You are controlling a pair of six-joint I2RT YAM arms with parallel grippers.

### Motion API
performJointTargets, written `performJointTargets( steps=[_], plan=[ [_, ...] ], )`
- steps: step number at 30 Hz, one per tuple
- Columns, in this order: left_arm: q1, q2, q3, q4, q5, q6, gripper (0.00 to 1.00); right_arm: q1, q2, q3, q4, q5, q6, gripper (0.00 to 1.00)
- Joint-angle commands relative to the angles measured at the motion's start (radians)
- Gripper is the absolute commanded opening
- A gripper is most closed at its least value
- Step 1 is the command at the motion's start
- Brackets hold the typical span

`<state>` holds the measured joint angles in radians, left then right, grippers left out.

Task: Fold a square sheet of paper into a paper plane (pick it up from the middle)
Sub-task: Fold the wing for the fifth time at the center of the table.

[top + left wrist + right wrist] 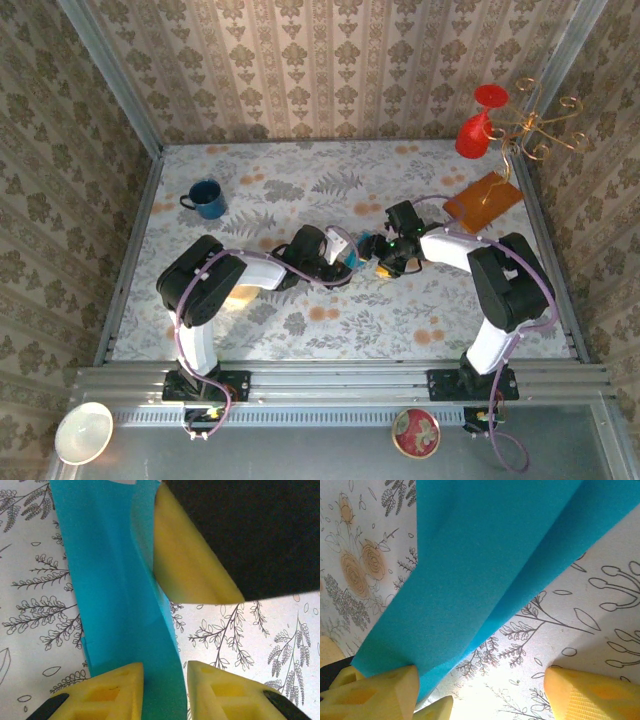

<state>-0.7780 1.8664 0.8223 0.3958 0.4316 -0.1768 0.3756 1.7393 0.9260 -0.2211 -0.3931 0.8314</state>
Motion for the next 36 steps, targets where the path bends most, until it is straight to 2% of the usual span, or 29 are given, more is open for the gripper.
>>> performJointTargets(
  steps=[1, 4, 10, 18, 22, 28, 36],
  plan=[
    [0.004, 0.012, 0.021, -0.068, 0.009, -0.025, 0.31, 0.012, 0.08, 0.012, 0.01, 0.092, -0.046, 0.72],
    [0.006, 0.02, 0.034, -0.092, 0.008, -0.035, 0.31, 0.016, 0.096, 0.02, -0.003, 0.098, -0.048, 0.73],
    [0.014, 0.034, 0.05, -0.13, 0.01, -0.051, 0.22, 0.007, 0.09, 0.009, 0.017, 0.083, -0.043, 0.73],
    [0.036, 0.048, 0.078, -0.171, 0.07, -0.099, 0.18, -0.071, -0.099, -0.136, 0.201, -0.023, -0.075, 0.72],
    [0.044, 0.064, 0.096, -0.195, 0.1, -0.117, 0.18, -0.08, -0.141, -0.147, 0.193, -0.079, -0.14, 0.73],
    [0.067, 0.079, 0.107, -0.198, 0.148, -0.162, 0.18, -0.053, -0.099, -0.099, 0.148, -0.081, -0.165, 0.71],
    [0.074, 0.091, 0.129, -0.236, 0.167, -0.181, 0.18, -0.015, -0.012, -0.002, 0.063, 0.014, -0.161, 0.71]
  ],
)
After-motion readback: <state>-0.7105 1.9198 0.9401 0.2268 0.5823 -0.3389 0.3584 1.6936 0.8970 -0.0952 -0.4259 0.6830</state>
